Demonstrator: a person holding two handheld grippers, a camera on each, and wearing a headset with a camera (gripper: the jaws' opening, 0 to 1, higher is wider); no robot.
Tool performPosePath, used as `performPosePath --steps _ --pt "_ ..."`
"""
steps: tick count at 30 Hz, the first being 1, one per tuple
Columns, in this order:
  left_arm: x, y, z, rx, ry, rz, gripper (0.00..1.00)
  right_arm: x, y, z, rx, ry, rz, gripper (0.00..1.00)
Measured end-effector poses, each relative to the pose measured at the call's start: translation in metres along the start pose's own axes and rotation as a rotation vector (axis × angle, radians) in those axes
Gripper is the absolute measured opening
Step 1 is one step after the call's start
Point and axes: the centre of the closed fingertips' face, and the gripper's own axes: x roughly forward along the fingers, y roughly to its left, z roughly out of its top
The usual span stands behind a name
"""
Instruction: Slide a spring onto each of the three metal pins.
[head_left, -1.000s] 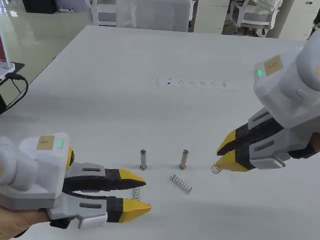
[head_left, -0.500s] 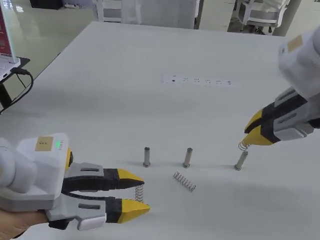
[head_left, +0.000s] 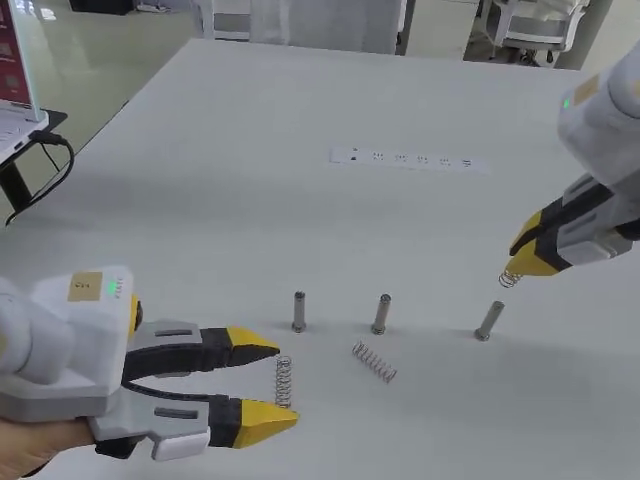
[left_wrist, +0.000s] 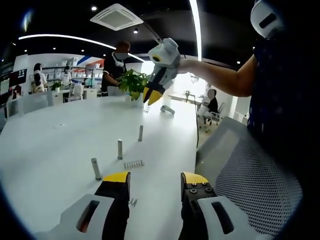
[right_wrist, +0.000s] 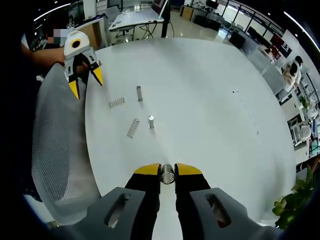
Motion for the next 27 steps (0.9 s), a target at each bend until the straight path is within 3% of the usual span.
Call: performPosePath --steps 19,27 --pt "-0.005 0.014 -0.008 -0.056 0.008 0.089 0.71 0.023 -0.008 -0.018 0.044 0.06 0.025 0.08" --pt "-0.006 0.016 -0.007 -0.055 0.002 0.1 0.76 0.033 -0.012 -0.025 0.065 0.084 0.036 0.08"
